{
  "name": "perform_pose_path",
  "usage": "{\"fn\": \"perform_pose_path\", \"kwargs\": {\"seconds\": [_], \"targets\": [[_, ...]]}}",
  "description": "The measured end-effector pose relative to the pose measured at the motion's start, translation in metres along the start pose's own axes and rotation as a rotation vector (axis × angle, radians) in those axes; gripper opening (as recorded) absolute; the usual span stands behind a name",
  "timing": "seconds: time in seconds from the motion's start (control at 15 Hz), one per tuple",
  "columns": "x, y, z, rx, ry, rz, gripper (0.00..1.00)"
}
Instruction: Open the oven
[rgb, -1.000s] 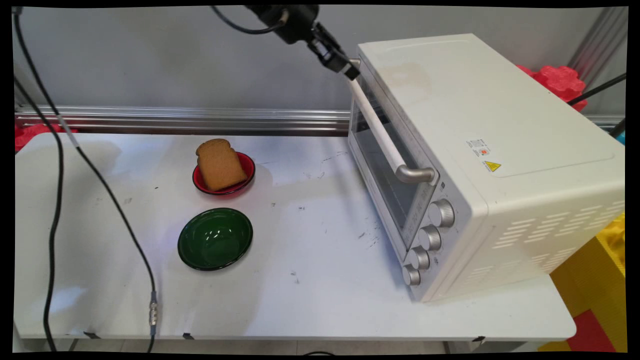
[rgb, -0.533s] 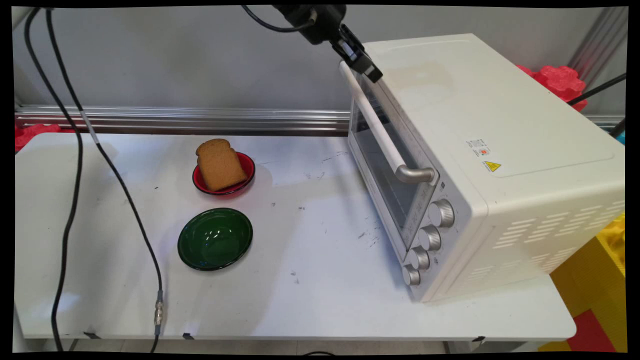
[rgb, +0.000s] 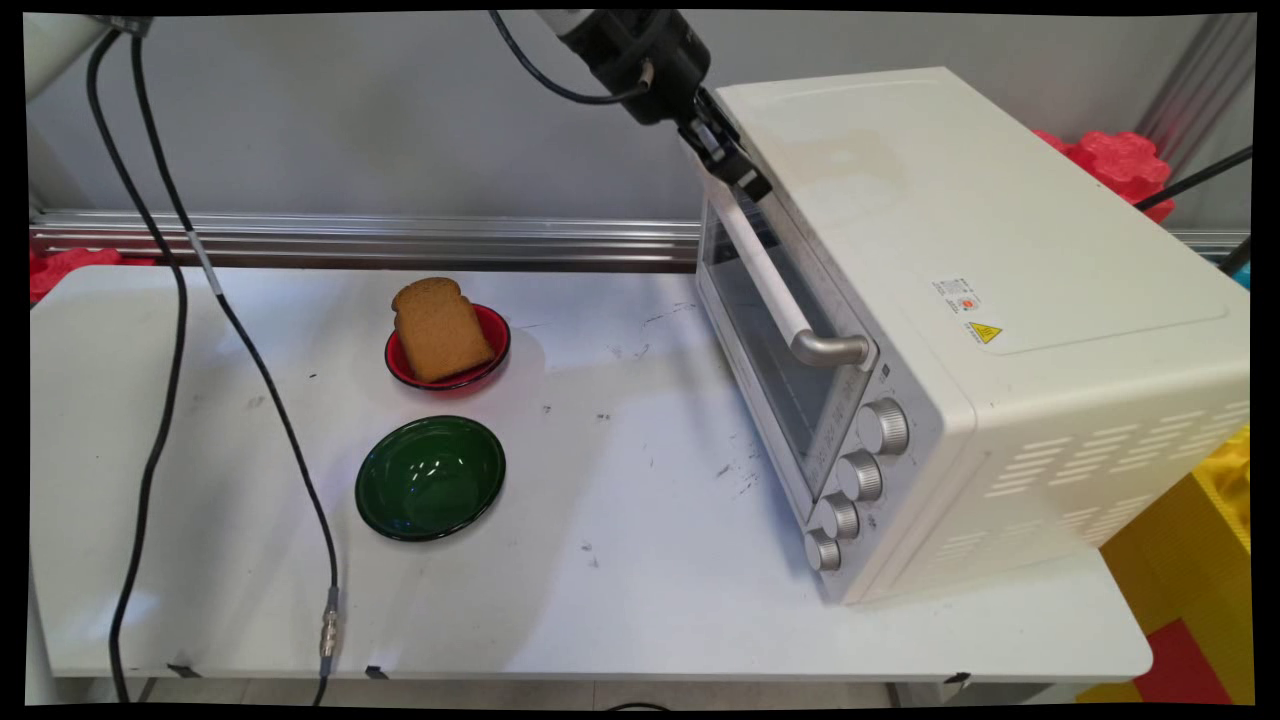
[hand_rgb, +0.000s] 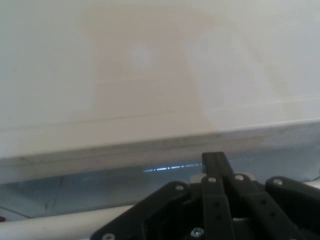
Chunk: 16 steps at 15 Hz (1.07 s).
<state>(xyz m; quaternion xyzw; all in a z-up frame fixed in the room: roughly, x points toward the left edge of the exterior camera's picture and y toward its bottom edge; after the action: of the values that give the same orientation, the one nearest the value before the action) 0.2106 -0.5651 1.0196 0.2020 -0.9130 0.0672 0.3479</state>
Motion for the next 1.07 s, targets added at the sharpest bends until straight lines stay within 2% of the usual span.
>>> {"fn": "perform_pose_path", "kwargs": {"seconds": [0.53, 1.07], "targets": [[-0.008, 0.002, 0.020, -0.014, -0.029, 0.005, 0.00], [-0.032, 0.007, 0.020, -0.026, -0.085, -0.010, 0.00]]}}
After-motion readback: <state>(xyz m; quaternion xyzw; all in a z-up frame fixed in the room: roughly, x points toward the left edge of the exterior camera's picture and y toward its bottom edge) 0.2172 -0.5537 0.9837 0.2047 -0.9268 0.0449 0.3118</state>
